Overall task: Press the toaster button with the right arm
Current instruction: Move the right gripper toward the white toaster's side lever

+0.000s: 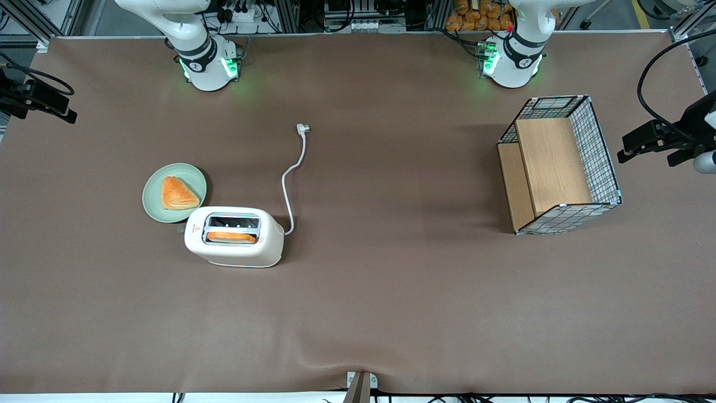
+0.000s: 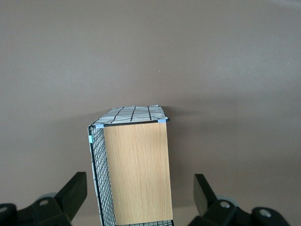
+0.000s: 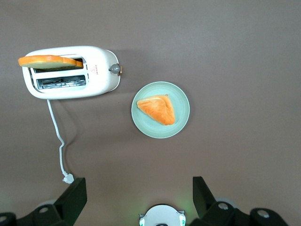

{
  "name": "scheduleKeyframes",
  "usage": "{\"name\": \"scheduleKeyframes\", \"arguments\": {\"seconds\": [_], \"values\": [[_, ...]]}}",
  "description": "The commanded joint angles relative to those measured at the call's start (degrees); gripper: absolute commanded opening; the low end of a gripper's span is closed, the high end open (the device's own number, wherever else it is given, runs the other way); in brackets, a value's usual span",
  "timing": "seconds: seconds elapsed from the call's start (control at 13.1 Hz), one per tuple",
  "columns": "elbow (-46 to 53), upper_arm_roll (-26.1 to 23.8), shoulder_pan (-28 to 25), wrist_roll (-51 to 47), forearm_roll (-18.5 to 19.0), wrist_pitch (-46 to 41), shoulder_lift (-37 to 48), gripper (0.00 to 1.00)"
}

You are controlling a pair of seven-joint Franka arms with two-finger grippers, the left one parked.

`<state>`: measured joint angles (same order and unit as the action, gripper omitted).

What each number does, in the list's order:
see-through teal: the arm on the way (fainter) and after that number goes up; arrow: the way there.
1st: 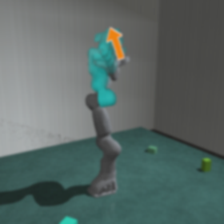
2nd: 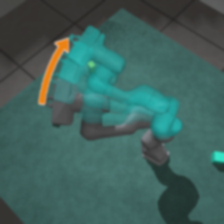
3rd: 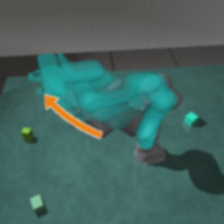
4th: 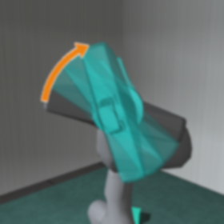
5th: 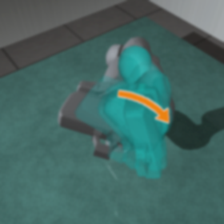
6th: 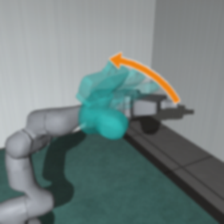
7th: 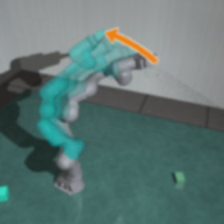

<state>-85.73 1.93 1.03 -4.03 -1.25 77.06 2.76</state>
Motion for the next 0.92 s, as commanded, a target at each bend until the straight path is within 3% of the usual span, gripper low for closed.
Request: {"name": "scheduleKeyframes", "arguments": {"seconds": [0.0,0.46,0.84], "values": [[0.39,-0.7,0.81,-0.89,-0.24,-0.16,-0.03,1.0],[1.97,-0.7,1.43,-0.45,-0.16,-0.68,-3.89,1.0],[6.27,-0.7,1.77,0.08,-2.34,-0.43,-10.31,1.0]]}}
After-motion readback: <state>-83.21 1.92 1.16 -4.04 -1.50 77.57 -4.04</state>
